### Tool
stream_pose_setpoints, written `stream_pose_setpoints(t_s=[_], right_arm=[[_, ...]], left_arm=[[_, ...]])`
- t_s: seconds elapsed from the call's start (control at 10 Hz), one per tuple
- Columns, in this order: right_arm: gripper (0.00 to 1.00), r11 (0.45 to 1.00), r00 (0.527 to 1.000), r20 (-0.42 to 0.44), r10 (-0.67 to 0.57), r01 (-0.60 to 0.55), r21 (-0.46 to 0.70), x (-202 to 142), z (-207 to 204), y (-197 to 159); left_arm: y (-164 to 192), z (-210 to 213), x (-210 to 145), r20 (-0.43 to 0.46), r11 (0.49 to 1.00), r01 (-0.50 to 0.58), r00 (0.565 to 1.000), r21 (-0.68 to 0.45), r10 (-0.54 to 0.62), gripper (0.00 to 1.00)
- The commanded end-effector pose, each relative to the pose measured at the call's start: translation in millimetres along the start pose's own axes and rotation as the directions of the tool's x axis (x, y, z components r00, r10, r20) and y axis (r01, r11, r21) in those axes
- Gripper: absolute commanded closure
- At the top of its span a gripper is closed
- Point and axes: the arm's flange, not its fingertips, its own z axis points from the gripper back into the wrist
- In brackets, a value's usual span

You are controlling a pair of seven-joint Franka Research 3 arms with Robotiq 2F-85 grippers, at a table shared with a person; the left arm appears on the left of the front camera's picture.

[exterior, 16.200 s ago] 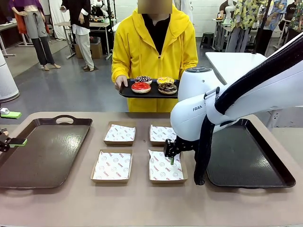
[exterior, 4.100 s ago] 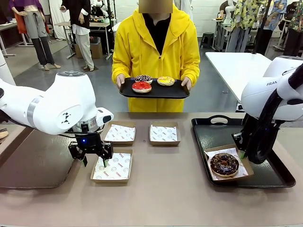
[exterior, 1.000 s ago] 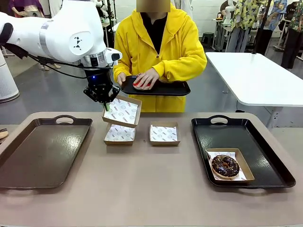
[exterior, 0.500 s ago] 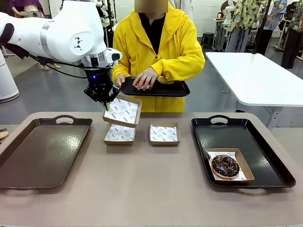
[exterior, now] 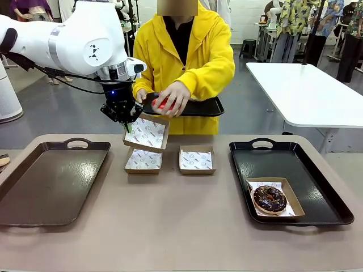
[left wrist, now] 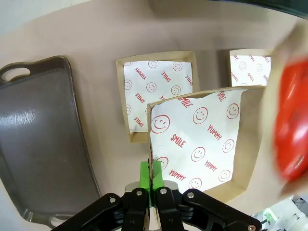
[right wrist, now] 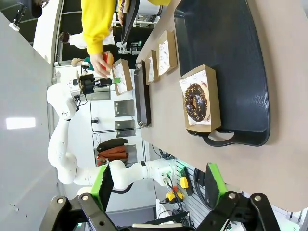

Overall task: Individually package the donuts and arrange them on the tray.
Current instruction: Place the picked Paper togo box on the Handle tray while simultaneously picking up another Paper togo box from the table with the other hand.

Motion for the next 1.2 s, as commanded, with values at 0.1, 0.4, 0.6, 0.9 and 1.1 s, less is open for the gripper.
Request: stream_pose_setpoints(t_s=[0.1,0.4,0.6,0.9,1.1], right_arm=[[0.00,1.000,1.000,0.007,0.006,-0.006,0.019,-0.5,1.1,0.3],[0.00,1.000,1.000,0.007,0.006,-0.006,0.019,-0.5,1.1,0.3],[0.00,1.000,1.000,0.007,0.006,-0.006,0.019,-0.5,1.1,0.3],[0.00,1.000,1.000,0.007,0.006,-0.006,0.019,-0.5,1.1,0.3],[0.00,1.000,1.000,0.007,0.006,-0.006,0.019,-0.5,1.1,0.3]], left_arm=[[0.6,1.0,-0.7,-0.001,1.000,-0.001,1.000,0.001,0.001,1.00],[0.6,1.0,-0.7,-0.001,1.000,-0.001,1.000,0.001,0.001,1.00],[0.6,1.0,-0.7,-0.001,1.000,-0.001,1.000,0.001,0.001,1.00],[0.6,1.0,-0.7,-0.001,1.000,-0.001,1.000,0.001,0.001,1.00],[0.6,1.0,-0.7,-0.001,1.000,-0.001,1.000,0.001,0.001,1.00]])
